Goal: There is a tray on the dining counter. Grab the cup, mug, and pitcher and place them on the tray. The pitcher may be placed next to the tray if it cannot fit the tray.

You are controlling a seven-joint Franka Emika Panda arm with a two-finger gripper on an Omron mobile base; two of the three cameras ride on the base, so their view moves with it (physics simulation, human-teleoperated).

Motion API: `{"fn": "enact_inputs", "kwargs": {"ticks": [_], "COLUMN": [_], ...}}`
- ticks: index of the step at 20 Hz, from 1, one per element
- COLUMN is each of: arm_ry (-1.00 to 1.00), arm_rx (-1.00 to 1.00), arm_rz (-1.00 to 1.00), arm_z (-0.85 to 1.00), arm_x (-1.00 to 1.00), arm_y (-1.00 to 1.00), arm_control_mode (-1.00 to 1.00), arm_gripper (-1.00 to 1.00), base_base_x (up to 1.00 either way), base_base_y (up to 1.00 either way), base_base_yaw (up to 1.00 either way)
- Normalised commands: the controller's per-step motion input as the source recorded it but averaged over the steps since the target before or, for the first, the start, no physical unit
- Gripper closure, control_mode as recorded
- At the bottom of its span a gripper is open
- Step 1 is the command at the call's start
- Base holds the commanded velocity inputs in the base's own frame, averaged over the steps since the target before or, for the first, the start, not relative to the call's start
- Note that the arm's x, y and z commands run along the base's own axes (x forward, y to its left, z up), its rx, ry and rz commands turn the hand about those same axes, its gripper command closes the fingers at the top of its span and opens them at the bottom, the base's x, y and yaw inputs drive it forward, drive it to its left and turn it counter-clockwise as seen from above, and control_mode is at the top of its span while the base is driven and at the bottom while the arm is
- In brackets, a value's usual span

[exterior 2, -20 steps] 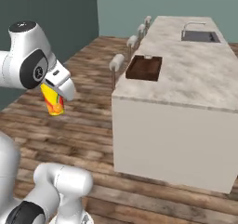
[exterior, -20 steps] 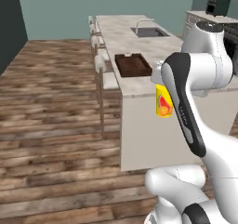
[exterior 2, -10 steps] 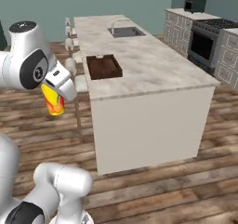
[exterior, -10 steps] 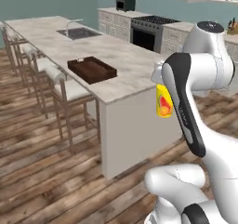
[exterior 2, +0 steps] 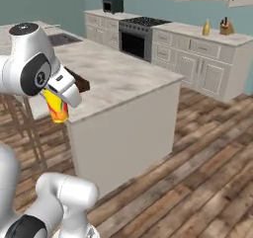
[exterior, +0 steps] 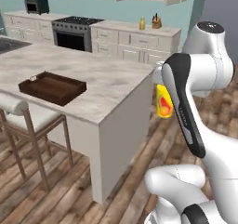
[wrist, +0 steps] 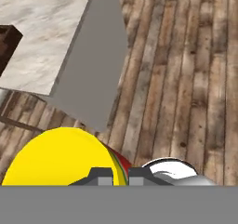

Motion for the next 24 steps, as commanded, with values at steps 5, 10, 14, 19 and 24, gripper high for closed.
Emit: {"fn": "enact_inputs", "kwargs": {"ticks": [5, 10, 14, 19, 24], "arm_ry": [0.0, 0.0, 0.0, 0.0, 0.0], "arm_rx": [0.0, 0.0, 0.0, 0.0, 0.0], "arm_rz": [0.0, 0.0, 0.0, 0.0, 0.0], "arm_z": [0.0, 0.0, 0.0, 0.0, 0.0], "arm_x": [0.0, 0.0, 0.0, 0.0, 0.0], "arm_y": [0.0, 0.0, 0.0, 0.0, 0.0], "arm_control_mode": [1.0, 1.0, 1.0, 1.0, 1.0], "arm_gripper": [1.0, 1.0, 1.0, 1.0, 1.0], "base_base_x": [0.2, 0.0, -0.1, -0.06, -0.04], "base_base_y": [1.0, 1.0, 1.0, 1.0, 1.0], "base_base_yaw": [-0.67, -0.56, -0.45, -0.41, -0.22]}}
